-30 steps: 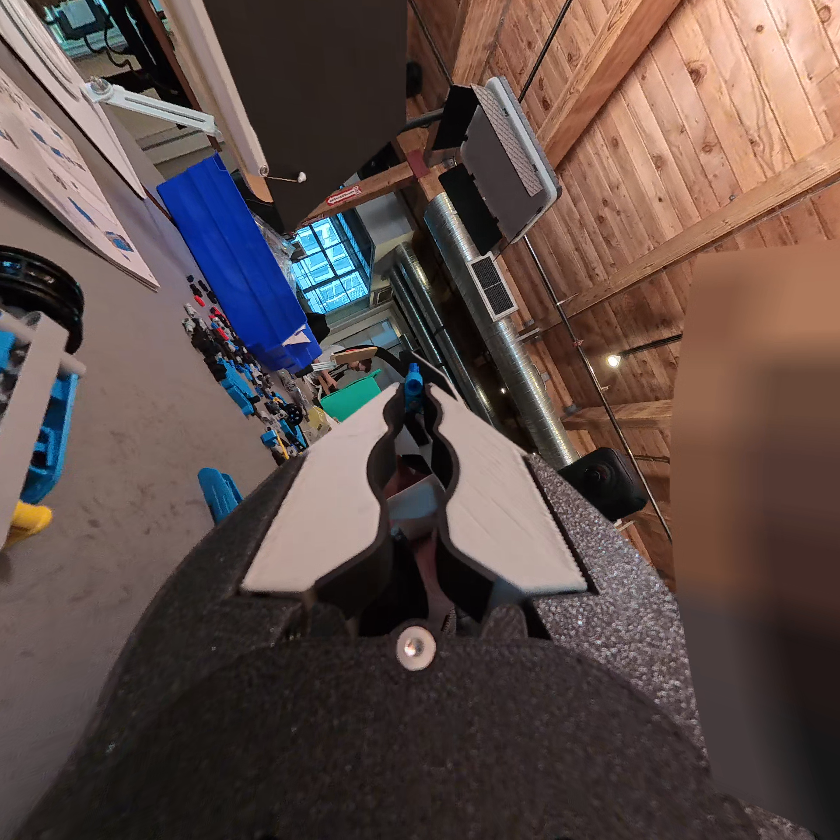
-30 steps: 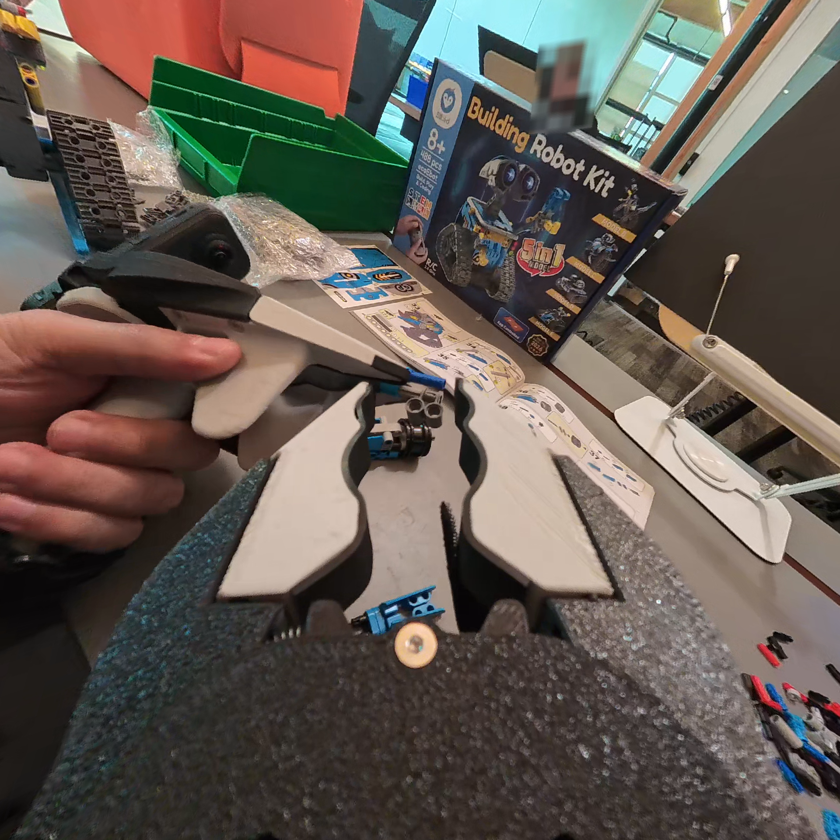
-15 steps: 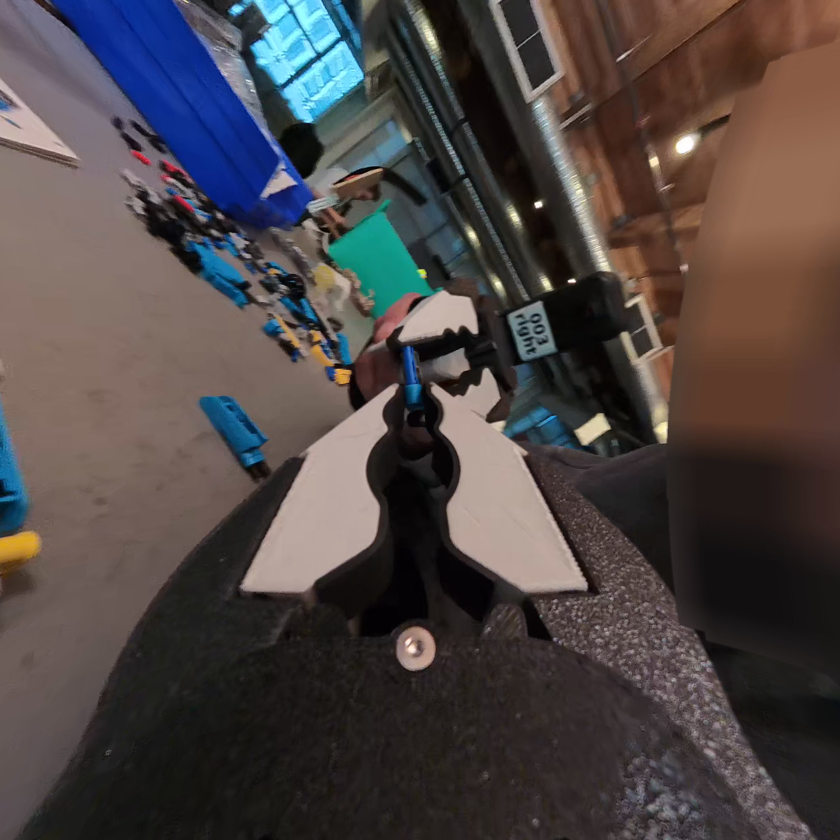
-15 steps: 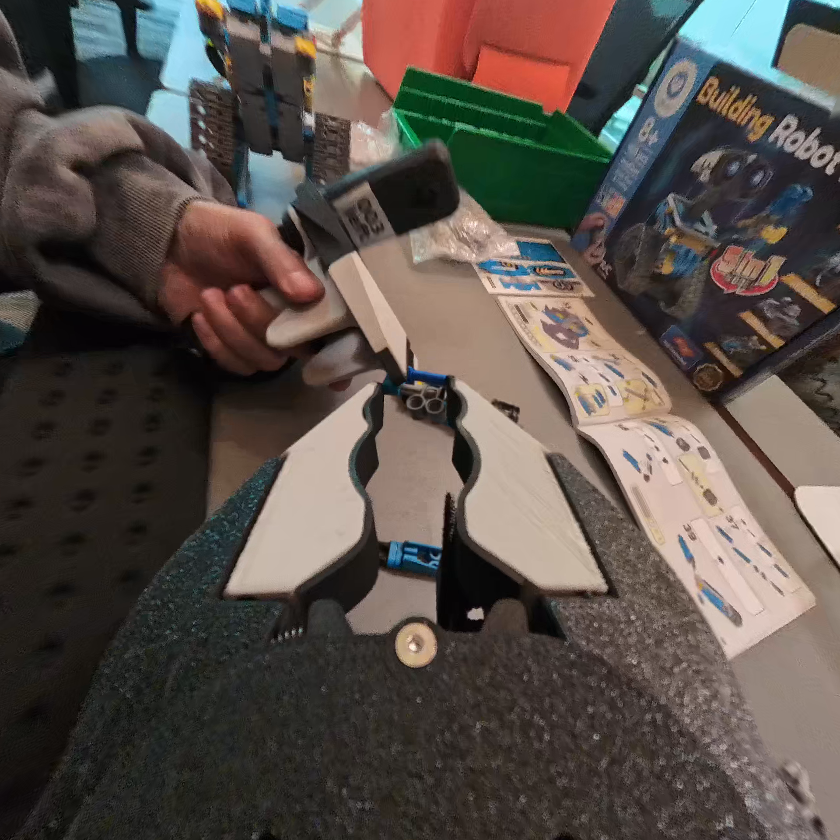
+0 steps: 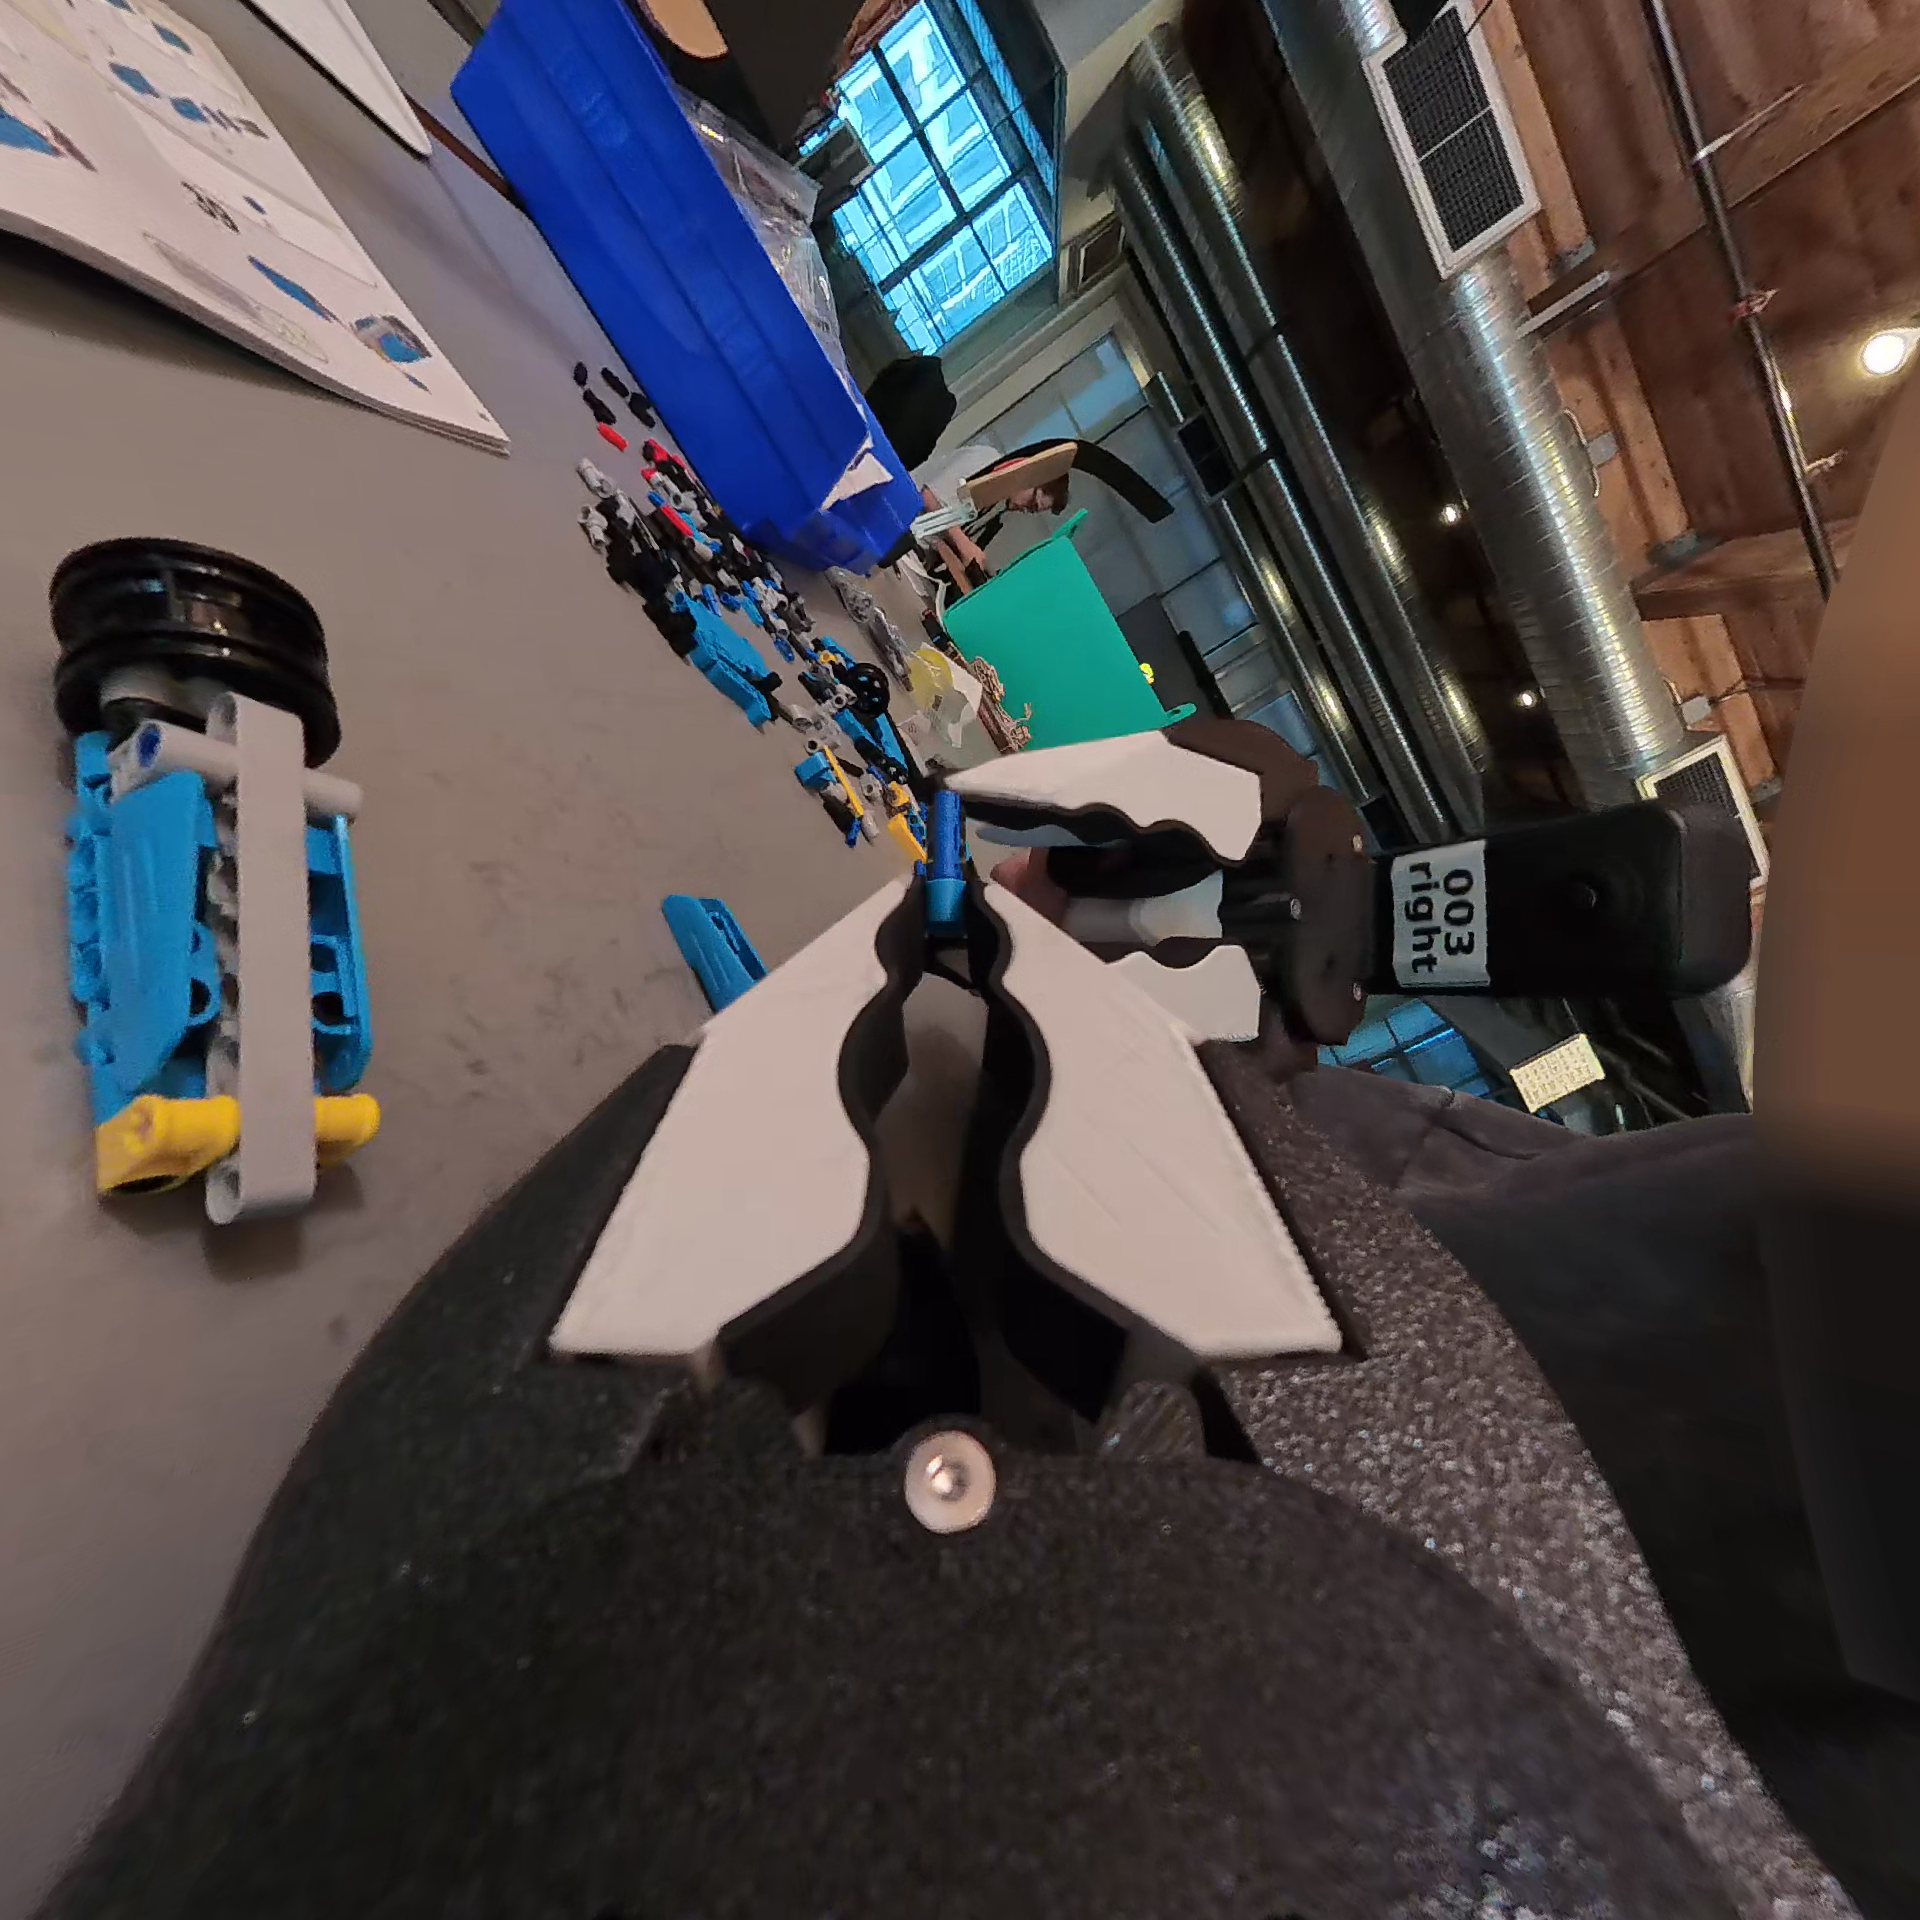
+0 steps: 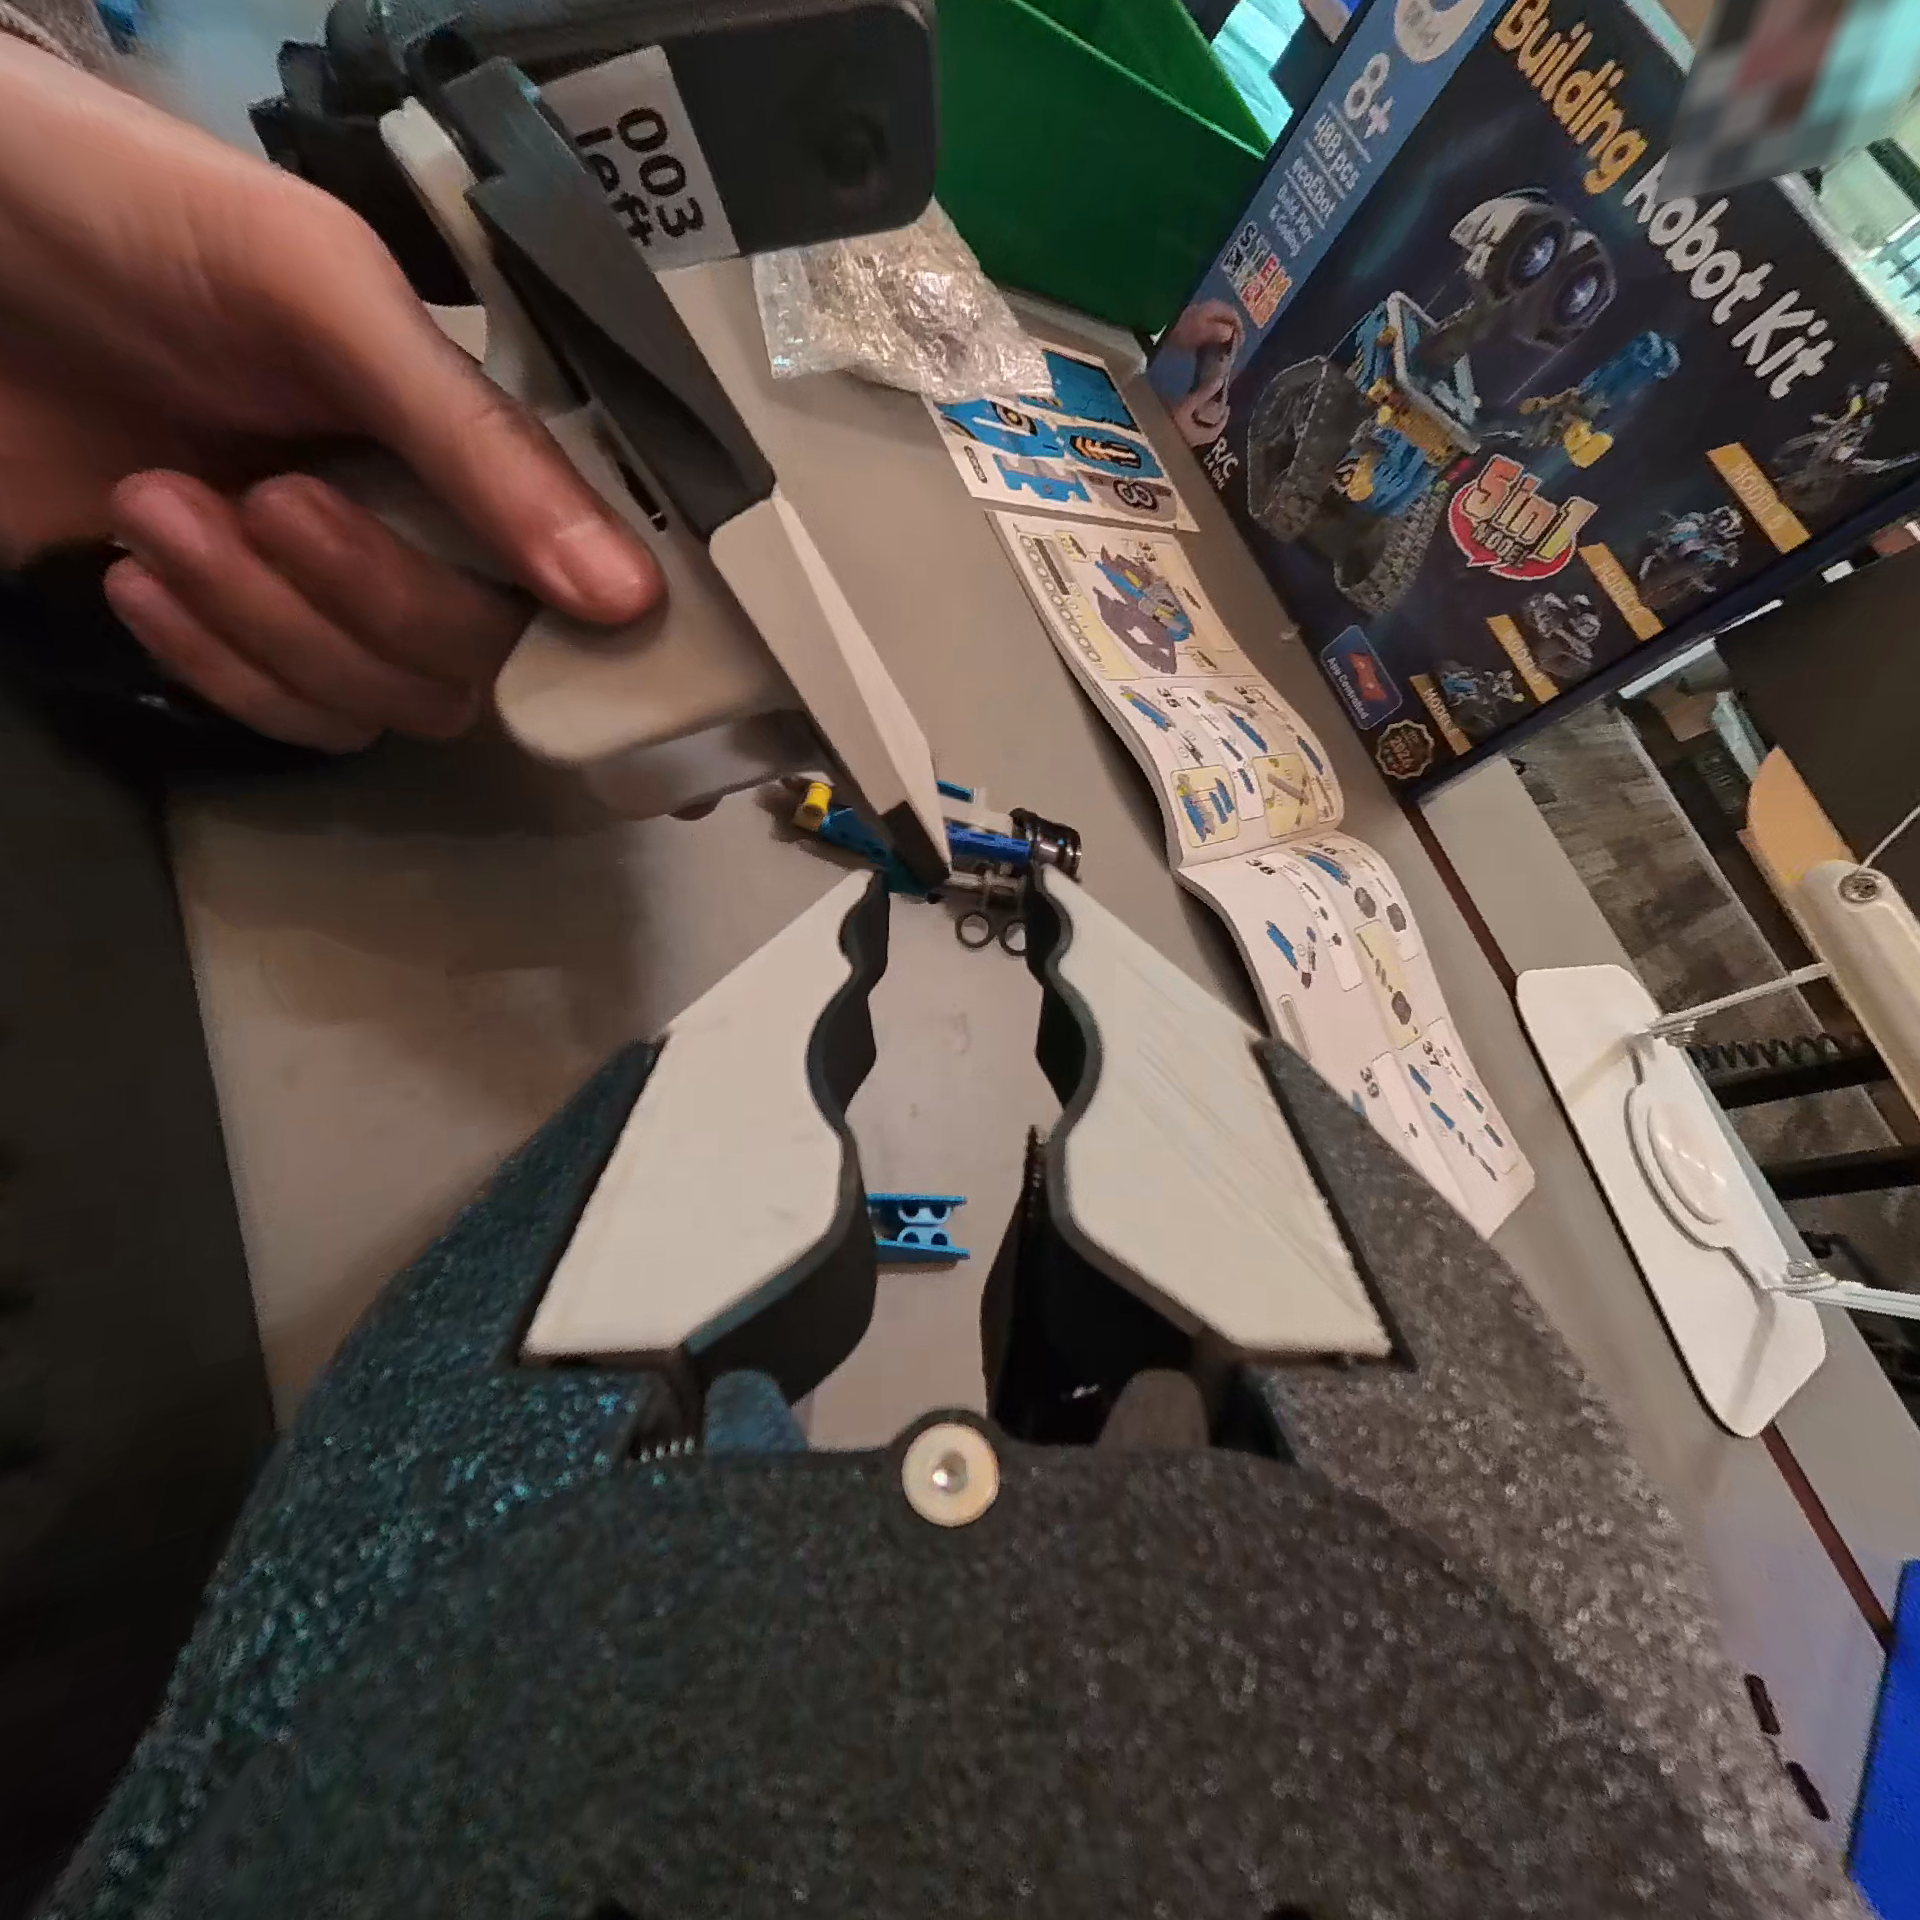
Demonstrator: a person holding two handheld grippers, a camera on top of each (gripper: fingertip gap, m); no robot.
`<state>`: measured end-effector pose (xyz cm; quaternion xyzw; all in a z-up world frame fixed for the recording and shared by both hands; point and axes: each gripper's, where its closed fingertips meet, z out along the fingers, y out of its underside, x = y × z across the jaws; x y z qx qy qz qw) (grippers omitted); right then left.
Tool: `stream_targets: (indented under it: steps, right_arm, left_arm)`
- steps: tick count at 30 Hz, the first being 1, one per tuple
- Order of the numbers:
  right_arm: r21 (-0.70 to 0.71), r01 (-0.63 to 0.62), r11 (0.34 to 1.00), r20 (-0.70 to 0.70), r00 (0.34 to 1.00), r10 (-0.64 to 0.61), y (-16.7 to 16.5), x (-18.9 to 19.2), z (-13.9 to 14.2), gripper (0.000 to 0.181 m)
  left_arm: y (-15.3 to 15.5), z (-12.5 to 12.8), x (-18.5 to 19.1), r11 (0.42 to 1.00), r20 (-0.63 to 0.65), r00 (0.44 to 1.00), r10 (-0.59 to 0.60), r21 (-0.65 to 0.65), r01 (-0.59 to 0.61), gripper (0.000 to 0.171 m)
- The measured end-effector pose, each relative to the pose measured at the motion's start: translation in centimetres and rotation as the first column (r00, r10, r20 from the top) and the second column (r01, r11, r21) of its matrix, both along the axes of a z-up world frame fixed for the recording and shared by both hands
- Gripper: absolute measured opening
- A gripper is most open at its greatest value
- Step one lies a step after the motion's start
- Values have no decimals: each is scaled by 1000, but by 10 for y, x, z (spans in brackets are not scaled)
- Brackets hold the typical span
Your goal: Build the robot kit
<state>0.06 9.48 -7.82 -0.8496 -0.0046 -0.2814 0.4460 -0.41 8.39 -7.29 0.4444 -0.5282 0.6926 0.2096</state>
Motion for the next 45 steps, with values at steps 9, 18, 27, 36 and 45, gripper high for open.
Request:
stream_targets:
  steps: [9, 18, 27, 36, 45]
  right_arm:
    - [9, -35, 999, -42, 999, 36, -1, -1, -3, 24]
    - [26, 12, 1000, -92, 996, -10, -1, 4, -4, 27]
    - [5, 44, 999, -93, 995, -43, -1, 4, -6, 27]
    - [-37, 23, 999, -76, 997, -26, -2, 0, -9, 21]
    - [-36, 15, 999, -58, 998, -17, -3, 1, -9, 15]
  left_arm:
    - [-1, -3, 0, 998, 35, 999, 18, 62, -20, 6]
    - [1, -3, 2, 996, 52, 998, 41, 82, -45, 6]
    - [2, -4, 2, 991, 73, 995, 63, 114, -71, 6]
    - [1, -5, 1, 995, 49, 998, 44, 91, -48, 6]
    - [2, -4, 1, 994, 54, 997, 48, 91, -52, 6]
